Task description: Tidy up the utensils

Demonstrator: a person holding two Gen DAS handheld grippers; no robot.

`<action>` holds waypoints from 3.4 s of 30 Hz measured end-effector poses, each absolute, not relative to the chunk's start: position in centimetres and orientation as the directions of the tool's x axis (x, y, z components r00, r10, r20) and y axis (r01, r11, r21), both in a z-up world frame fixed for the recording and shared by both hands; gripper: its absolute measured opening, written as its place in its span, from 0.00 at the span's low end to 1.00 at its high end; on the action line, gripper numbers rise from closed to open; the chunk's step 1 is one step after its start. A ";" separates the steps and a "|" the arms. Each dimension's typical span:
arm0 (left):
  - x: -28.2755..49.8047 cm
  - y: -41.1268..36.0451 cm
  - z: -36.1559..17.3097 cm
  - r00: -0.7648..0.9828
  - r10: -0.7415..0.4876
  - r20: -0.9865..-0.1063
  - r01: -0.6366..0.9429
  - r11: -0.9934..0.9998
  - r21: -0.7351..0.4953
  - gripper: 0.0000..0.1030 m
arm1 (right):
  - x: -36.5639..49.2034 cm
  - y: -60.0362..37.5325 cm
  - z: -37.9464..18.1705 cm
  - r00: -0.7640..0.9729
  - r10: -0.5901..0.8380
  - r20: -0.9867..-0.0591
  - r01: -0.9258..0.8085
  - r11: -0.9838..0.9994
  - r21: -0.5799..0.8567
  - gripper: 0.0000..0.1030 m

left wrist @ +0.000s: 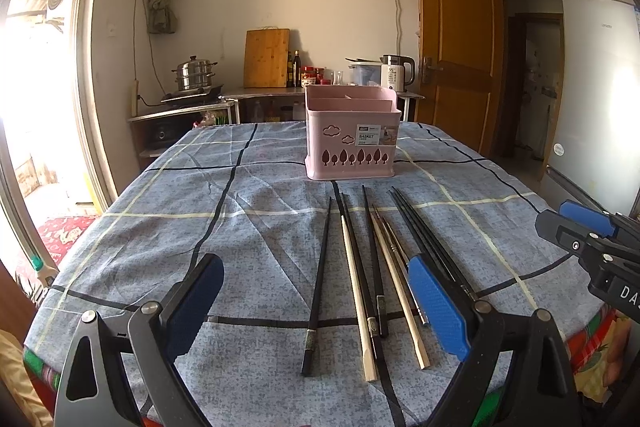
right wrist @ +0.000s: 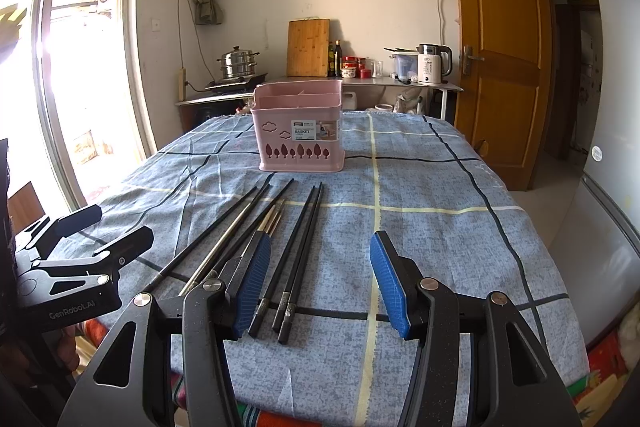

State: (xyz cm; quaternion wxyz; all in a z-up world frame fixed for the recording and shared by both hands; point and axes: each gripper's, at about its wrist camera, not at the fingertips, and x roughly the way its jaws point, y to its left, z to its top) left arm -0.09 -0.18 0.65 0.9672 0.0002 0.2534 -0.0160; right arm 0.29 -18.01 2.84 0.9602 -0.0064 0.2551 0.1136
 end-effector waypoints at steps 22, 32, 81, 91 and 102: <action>-0.8 -0.4 0.7 0.871 -0.046 -0.489 0.045 0.999 -0.014 0.92 | 0.1 -17.8 3.2 0.844 0.215 -0.492 -0.220 0.974 0.048 0.51; -1.0 -0.3 0.7 0.871 -0.048 -0.489 0.046 0.999 -0.016 0.92 | 0.1 -17.8 3.1 0.844 0.215 -0.491 -0.220 0.974 0.048 0.51; 6.8 2.9 -1.8 0.784 -0.053 -0.618 0.038 0.999 -0.038 0.88 | 4.2 -17.0 1.6 0.793 0.231 -0.563 -0.233 0.970 0.070 0.51; 13.7 3.4 -3.7 0.664 -0.079 -0.743 0.083 0.996 -0.032 0.65 | 10.6 -16.1 -0.1 0.715 0.209 -0.667 -0.227 0.972 0.061 0.51; 17.2 2.8 -5.4 0.594 -0.132 -0.794 0.126 0.989 -0.070 0.60 | 16.8 -14.6 -3.0 0.588 0.224 -0.777 -0.245 0.965 0.093 0.36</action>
